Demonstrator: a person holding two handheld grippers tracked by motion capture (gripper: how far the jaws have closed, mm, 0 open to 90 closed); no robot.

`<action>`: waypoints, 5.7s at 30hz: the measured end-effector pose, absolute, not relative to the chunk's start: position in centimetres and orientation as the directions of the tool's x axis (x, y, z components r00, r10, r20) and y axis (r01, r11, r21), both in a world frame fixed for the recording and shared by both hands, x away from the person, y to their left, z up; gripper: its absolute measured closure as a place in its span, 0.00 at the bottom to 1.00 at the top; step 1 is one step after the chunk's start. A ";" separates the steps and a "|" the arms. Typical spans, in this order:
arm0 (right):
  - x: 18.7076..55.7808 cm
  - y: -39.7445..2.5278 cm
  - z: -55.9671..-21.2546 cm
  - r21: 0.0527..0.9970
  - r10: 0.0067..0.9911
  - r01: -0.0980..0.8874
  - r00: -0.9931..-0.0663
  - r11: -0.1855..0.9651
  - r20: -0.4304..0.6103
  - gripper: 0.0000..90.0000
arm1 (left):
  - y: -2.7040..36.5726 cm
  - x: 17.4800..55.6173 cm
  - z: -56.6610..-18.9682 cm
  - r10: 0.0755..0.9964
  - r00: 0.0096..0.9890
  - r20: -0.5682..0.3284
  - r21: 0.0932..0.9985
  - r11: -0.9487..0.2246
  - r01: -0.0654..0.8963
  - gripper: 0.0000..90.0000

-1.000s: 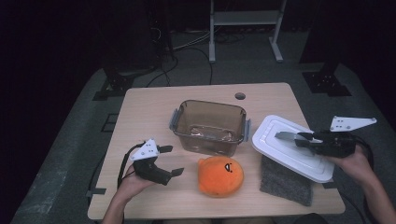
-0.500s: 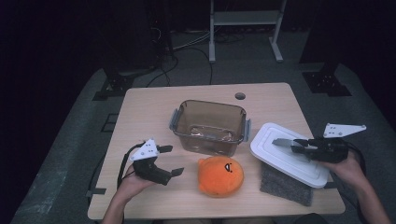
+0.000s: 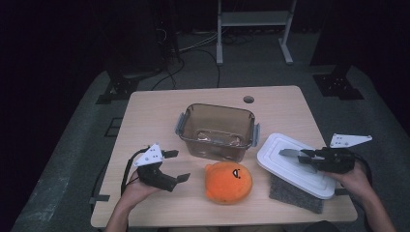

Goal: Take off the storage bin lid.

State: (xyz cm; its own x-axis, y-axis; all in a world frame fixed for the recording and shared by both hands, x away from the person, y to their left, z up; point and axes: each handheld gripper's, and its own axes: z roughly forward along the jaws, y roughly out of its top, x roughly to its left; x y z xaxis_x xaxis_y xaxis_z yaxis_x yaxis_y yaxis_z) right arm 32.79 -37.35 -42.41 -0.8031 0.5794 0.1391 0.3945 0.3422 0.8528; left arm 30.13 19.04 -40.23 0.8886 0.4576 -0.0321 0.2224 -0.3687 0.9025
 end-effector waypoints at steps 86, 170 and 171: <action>32.1 -26.7 -36.5 0.906 0.319 0.227 -0.941 0.356 0.110 0.46 | 19.7 30.3 -40.2 0.473 0.880 -0.033 0.904 -0.362 0.228 0.08; 32.3 -13.3 -41.2 0.801 0.148 0.195 -0.980 0.566 0.134 0.84 | 20.9 30.7 -40.6 0.503 0.863 -0.051 0.907 -0.339 0.251 0.08; 32.3 -13.3 -41.1 0.802 0.148 0.198 -0.979 0.564 0.138 0.85 | 21.0 30.7 -40.6 0.504 0.862 -0.052 0.906 -0.338 0.253 0.08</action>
State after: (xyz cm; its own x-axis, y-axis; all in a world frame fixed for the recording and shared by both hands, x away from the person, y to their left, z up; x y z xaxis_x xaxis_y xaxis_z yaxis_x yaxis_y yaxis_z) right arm 32.30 -13.34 -41.12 -0.9794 0.1476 0.1377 0.1977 0.5641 0.8017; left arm 30.75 20.96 -40.57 0.8619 0.5044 -0.0521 0.2528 -0.3384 0.9064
